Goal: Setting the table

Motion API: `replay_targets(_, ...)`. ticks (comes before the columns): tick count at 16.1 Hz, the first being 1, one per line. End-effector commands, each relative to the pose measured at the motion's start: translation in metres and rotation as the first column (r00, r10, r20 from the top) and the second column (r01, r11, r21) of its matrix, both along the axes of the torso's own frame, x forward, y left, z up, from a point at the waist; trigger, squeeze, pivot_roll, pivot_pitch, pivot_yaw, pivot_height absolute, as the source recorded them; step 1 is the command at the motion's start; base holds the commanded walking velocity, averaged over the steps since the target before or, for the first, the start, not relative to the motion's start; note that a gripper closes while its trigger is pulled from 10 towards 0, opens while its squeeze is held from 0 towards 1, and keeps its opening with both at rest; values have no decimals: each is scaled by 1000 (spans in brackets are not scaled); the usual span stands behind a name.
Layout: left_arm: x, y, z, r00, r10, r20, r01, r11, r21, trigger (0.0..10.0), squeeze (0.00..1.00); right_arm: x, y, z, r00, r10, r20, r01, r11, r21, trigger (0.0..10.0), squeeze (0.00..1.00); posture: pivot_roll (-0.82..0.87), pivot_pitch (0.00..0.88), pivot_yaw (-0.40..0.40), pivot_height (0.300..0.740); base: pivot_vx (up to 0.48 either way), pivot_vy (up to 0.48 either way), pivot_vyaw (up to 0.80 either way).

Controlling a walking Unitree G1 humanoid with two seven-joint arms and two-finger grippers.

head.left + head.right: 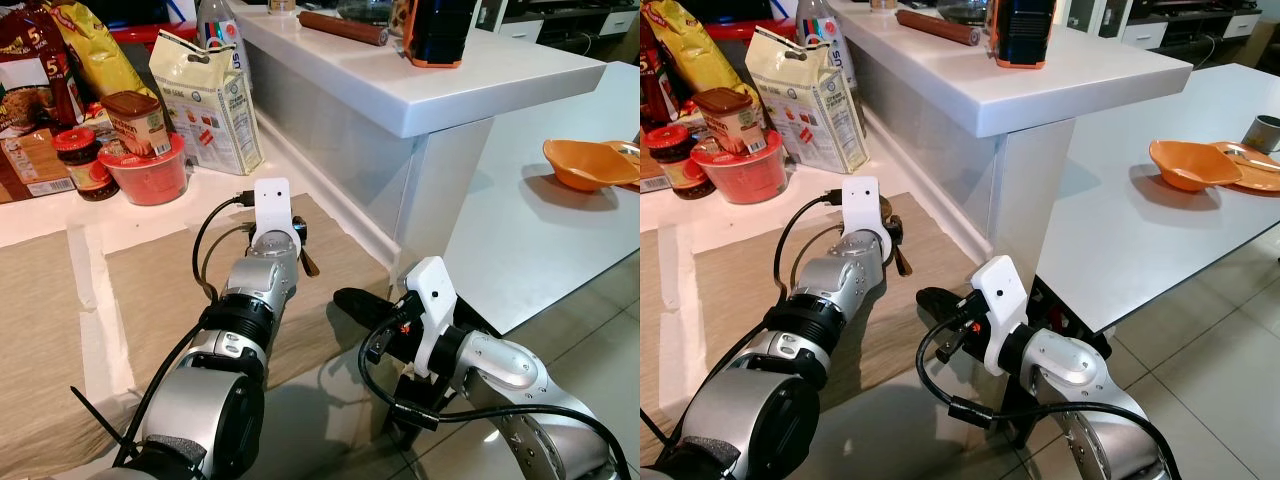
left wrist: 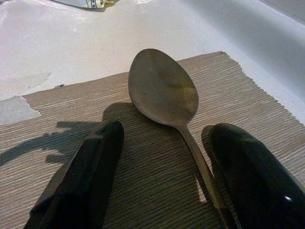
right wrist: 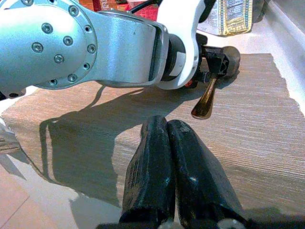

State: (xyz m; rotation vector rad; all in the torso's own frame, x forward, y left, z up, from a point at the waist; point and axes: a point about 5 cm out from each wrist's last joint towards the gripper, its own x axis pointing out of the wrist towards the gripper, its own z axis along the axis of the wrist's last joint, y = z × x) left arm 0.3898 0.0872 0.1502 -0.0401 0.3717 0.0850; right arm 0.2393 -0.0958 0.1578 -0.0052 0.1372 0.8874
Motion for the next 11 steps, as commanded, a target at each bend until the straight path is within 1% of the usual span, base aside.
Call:
replay_targets(1, 2, -5, 8, 999, -29, 32, 27, 998, 54, 10000, 0, -1, 2, 4, 1000, 13, 8, -13, 1000, -3, 10000, 0, -120, 0, 33, 732, 0, 0, 0)
replay_targets(2, 3, -3, 13, 998, -28, 58, 22, 995, 96, 10000, 0, -1, 2, 3, 1000, 12, 7, -12, 1000, -3, 10000, 0, -120, 0, 33, 732, 0, 0, 0)
replay_targets(3, 5, -1, 22, 994, -25, 104, 9, 988, 154, 10000, 0, 0, 2, 3, 1000, 11, 6, -11, 1000, -3, 10000, 0, -118, 0, 33, 732, 0, 0, 0)
replay_targets(4, 5, -2, 25, 993, -28, 116, 10, 988, 155, 10000, 0, 1, 2, 1, 1000, 10, 3, -10, 1000, -4, 10000, 0, -115, 0, 32, 732, 0, 0, 0)
replay_targets(5, 4, -3, 17, 997, -33, 76, 22, 990, 141, 8471, 0, 1, 2, -1, 1000, 10, 1, -10, 1000, -4, 10000, 0, -115, 0, 34, 732, 0, 0, 0)
replay_targets(6, 0, -4, 1, 999, -42, -6, 42, 995, 91, 1608, 0, 0, 3, -2, 1000, 11, 0, -11, 1000, -2, 10000, 0, -114, 0, 36, 732, 0, 0, 0)
replay_targets(7, 0, -4, 1, 999, -42, -6, 42, 995, 91, 1608, 0, 0, 3, -2, 1000, 11, 0, -11, 1000, -2, 10000, 0, -114, 0, 36, 732, 0, 0, 0)
replay_targets(8, -5, -2, -17, 993, -52, -101, 54, 998, 18, 0, 0, 0, 4, -2, 1000, 10, 0, -10, 1000, 0, 10000, 0, -111, 0, 38, 732, 0, 0, 0)
replay_targets(9, -12, 2, -37, 977, -54, -206, 42, 997, -63, 0, 0, 0, 5, -1, 1000, 9, 0, -9, 1000, 3, 10000, 0, -107, 0, 40, 732, 0, 0, 0)
replay_targets(10, -16, 5, -46, 965, -55, -256, 25, 993, -118, 0, 0, 0, 5, -1, 1000, 8, 0, -8, 1000, 5, 10000, 0, -106, 0, 40, 732, 0, 0, 0)
replay_targets(11, -16, 5, -46, 965, -55, -256, 25, 993, -118, 0, 0, 0, 5, -1, 1000, 8, 0, -8, 1000, 5, 10000, 0, -106, 0, 40, 732, 0, 0, 0)
